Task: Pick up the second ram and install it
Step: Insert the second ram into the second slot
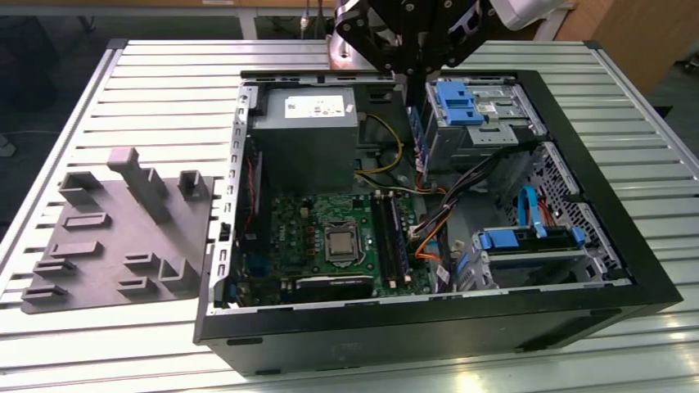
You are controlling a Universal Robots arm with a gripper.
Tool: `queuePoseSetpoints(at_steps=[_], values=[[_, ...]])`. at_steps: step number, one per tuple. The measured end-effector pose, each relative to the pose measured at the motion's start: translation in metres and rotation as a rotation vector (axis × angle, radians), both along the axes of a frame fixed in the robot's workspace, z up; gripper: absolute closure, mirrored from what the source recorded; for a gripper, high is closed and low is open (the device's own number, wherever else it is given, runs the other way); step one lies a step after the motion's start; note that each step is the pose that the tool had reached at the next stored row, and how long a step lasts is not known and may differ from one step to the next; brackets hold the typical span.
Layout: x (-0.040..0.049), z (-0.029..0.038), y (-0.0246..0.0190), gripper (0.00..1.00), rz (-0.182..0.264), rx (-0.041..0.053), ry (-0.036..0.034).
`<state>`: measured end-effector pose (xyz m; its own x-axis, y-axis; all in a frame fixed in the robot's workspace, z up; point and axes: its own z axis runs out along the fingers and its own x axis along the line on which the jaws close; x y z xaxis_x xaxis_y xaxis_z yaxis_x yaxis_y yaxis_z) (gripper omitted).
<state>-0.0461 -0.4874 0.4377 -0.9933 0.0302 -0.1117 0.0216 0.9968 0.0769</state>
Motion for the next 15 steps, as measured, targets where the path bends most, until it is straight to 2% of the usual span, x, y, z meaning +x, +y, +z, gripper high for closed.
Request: queuePoseSetpoints(at_steps=[15], values=[[0.0000,-0.0041,0.0000,0.88,0.000,0.0000,0.0000]])
